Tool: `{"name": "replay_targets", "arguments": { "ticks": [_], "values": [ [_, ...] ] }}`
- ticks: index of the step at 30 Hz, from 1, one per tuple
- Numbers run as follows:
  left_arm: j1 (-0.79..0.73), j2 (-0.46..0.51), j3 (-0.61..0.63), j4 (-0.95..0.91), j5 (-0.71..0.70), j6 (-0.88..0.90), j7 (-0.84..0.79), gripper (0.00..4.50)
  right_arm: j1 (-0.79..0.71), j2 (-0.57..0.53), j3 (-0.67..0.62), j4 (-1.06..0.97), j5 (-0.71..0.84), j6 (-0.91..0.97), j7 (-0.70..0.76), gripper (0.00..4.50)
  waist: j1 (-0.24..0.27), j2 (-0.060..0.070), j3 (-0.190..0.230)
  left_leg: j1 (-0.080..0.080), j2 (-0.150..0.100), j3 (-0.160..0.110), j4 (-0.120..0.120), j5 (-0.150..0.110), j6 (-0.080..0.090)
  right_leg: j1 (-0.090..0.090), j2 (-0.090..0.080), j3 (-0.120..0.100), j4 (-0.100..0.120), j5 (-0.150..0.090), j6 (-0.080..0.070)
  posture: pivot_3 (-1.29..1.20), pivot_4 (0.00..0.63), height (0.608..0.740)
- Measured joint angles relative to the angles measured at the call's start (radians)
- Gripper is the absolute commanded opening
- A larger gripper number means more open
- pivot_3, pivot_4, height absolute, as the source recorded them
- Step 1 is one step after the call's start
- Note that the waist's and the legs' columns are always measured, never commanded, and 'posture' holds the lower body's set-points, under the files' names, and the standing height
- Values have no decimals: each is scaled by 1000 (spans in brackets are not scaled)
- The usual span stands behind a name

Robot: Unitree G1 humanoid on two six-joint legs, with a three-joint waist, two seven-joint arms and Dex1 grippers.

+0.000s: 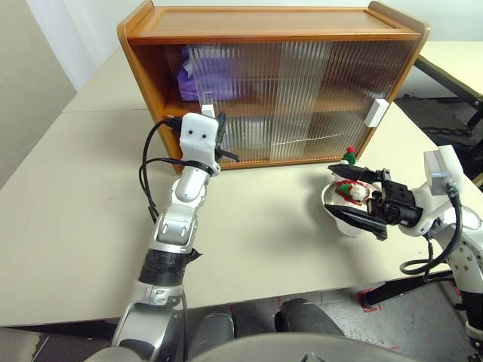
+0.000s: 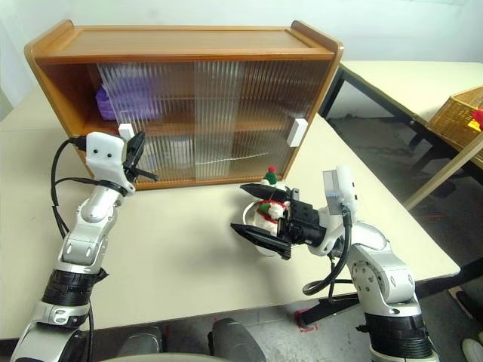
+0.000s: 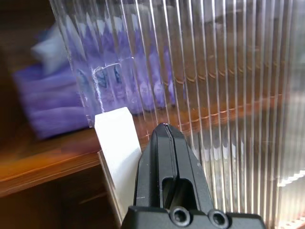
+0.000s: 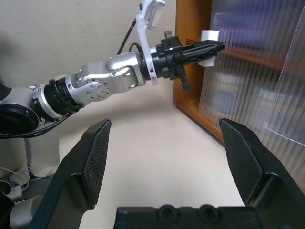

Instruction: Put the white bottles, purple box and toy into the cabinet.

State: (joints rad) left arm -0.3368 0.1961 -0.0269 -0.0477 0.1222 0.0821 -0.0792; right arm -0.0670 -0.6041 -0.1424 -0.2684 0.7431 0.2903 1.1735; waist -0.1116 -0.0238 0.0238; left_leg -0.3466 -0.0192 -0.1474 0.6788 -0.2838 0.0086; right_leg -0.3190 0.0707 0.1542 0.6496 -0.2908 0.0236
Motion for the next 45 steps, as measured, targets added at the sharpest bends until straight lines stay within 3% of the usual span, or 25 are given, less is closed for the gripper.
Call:
{"name": "replay_targets", "arguments": {
  "ticks": [12,25,30,38,43,45],
  "values": [
    [51,61,102,-63,-17,53,4,11,-7,0,0,2,0,0,8,4500,12,0,0,0,1,0,-1,0,-1,0,0,0,0,5,-8,-100,0,740],
    [66,70,124,-76,-23,61,15,11,-20,3,8,7,-1,0,12,4500,16,0,0,1,3,0,-2,2,-3,-1,2,-1,0,5,-10,-97,0,740],
    [68,64,117,-70,-127,55,-90,11,-20,3,8,7,-1,0,12,4500,26,0,0,0,4,0,-2,2,-4,-1,2,-1,0,6,-11,-97,0,740],
    [128,74,-13,-125,-395,90,-465,2629,-23,-3,-5,36,1,2,6,4500,47,0,0,-2,5,0,-2,1,-5,-3,1,-1,0,5,-13,-106,0,740],
    [200,232,18,-182,-536,115,-680,4415,-52,-52,-97,118,23,22,-10,2789,45,1,-1,0,7,-1,-4,1,-6,-4,2,-1,2,4,-16,-100,0,740],
    [220,294,50,-183,-567,114,-750,4500,-96,-57,-137,176,24,22,-47,2064,46,3,-2,0,8,-5,-4,1,-5,-5,2,0,2,5,-18,-96,0,740]
  ]
}}
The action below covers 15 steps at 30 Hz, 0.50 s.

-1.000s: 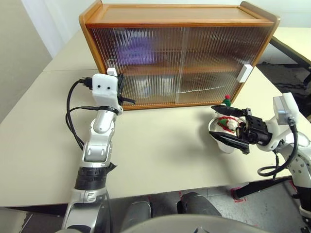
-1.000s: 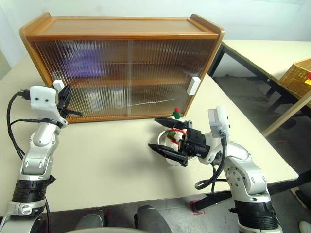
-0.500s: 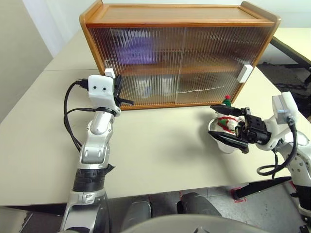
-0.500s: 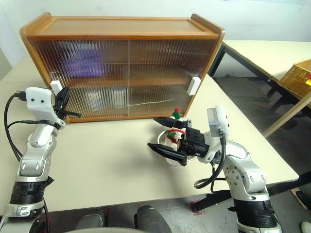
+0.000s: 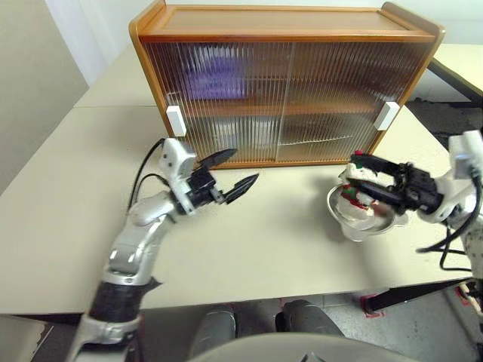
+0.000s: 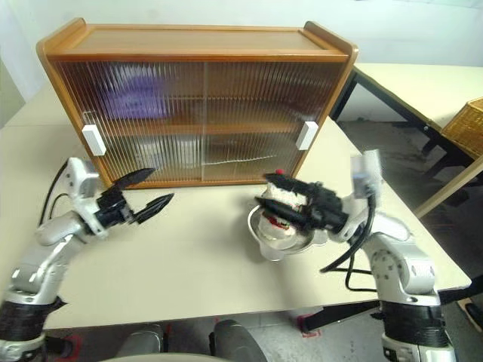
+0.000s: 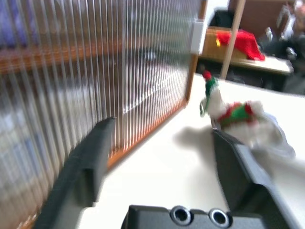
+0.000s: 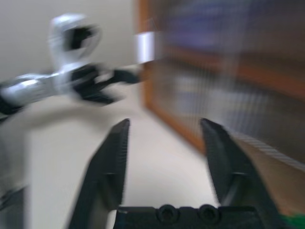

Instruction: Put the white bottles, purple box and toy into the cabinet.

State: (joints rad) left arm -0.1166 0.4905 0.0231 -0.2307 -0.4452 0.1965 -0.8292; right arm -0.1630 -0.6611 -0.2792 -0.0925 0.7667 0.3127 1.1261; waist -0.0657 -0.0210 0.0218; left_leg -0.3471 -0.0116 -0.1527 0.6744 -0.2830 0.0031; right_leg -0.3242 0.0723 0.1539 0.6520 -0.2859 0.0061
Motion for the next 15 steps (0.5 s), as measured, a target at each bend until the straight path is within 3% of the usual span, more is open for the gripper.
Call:
{"name": "replay_targets", "arguments": {
  "ticks": [5,11,15],
  "values": [
    [40,109,42,2,-50,-1,-135,4500,-127,1,-49,168,-78,-3,-175,98,1,6,-4,-1,12,-5,0,-1,1,-7,-2,1,0,2,-4,-81,0,740],
    [49,105,44,-7,-64,3,-129,4500,-234,53,-55,303,-167,18,-424,40,8,14,-9,-5,17,-5,-5,-1,0,-10,-1,0,0,8,-3,-61,0,740],
    [59,87,44,-35,-63,5,-98,4500,-245,60,-57,343,-210,10,-484,40,13,17,-11,-4,18,-4,-11,-1,0,-12,1,0,0,9,1,-44,0,740]
  ]
}}
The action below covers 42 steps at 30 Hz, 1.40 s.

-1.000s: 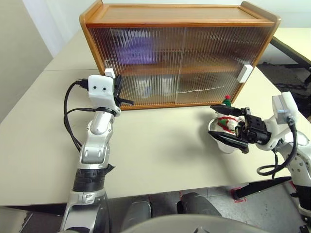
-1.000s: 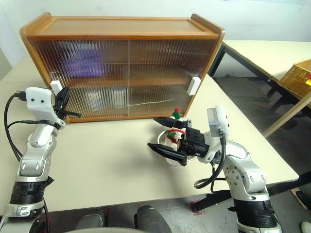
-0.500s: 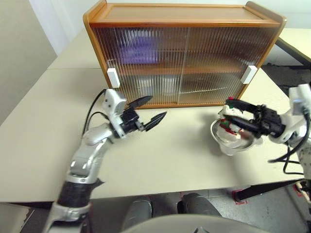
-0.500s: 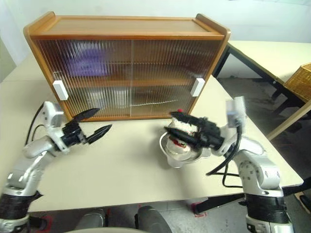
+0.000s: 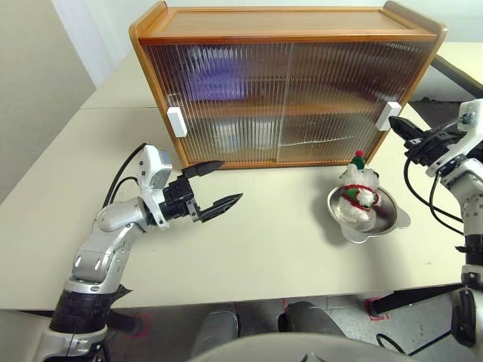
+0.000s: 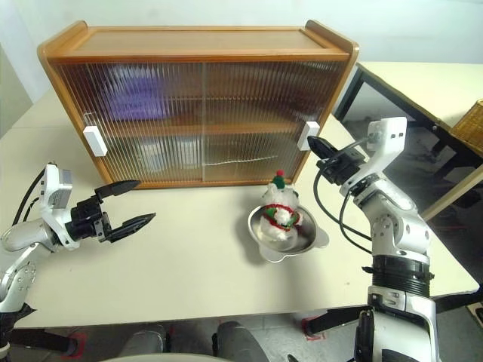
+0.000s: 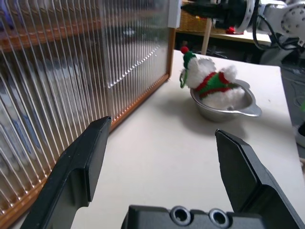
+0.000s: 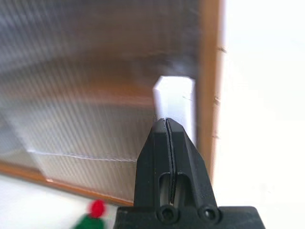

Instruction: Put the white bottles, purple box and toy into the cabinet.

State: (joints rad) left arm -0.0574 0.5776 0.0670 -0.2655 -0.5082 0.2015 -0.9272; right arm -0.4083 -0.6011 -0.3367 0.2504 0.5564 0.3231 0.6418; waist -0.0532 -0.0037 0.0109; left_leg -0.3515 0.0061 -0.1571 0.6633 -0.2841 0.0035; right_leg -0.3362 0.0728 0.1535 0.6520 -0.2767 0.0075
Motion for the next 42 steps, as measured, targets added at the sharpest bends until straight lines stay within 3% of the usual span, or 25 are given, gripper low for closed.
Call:
{"name": "replay_targets", "arguments": {
  "ticks": [14,42],
  "values": [
    [17,4,-2,-12,2,4,19,4500,-28,11,-51,45,-27,-94,-63,40,6,3,-2,2,1,0,-3,0,0,0,1,2,0,-3,0,-48,0,740],
    [22,22,0,-11,5,2,22,4500,-84,161,80,-150,-14,128,-78,40,5,4,-2,2,2,0,-3,0,0,-1,1,0,1,-3,-3,-31,0,740]
  ]
}}
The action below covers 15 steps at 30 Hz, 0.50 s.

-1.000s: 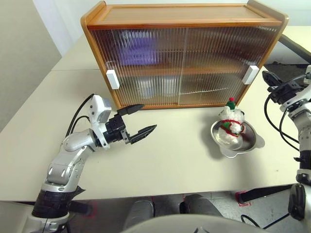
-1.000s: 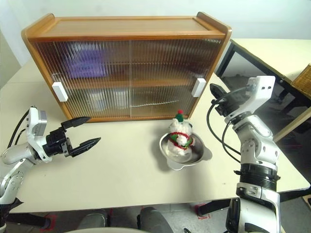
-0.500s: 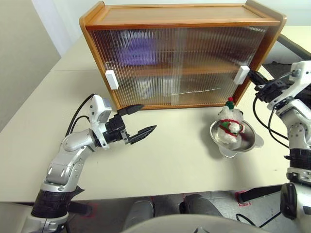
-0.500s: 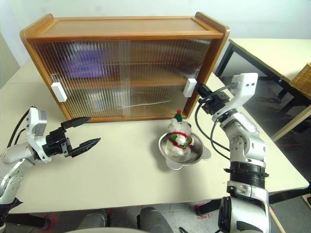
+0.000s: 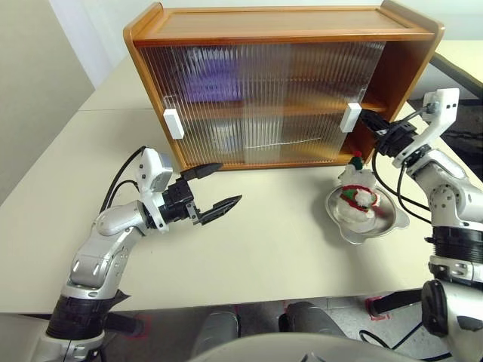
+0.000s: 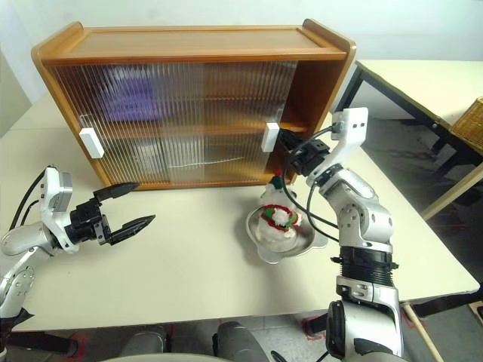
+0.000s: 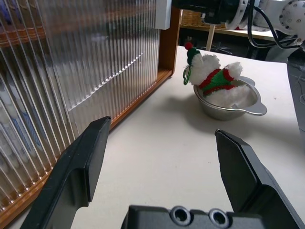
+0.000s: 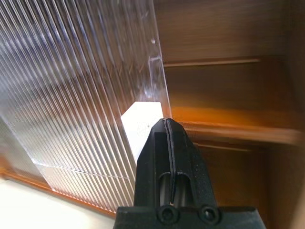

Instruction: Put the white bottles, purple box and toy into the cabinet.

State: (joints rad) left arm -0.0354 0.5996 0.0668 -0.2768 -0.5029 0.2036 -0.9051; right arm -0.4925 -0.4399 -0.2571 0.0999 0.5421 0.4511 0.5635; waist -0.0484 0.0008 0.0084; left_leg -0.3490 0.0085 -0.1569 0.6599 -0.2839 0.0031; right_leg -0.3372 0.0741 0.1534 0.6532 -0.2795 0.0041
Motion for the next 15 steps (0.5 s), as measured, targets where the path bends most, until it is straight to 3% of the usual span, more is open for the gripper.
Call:
{"name": "replay_targets", "arguments": {
  "ticks": [15],
  "values": [
    [3,14,16,-2,-3,10,16,4500,-68,80,61,-48,0,101,-37,40,2,0,0,0,1,0,-1,0,0,-2,1,0,2,0,-2,-13,6,740]
  ]
}}
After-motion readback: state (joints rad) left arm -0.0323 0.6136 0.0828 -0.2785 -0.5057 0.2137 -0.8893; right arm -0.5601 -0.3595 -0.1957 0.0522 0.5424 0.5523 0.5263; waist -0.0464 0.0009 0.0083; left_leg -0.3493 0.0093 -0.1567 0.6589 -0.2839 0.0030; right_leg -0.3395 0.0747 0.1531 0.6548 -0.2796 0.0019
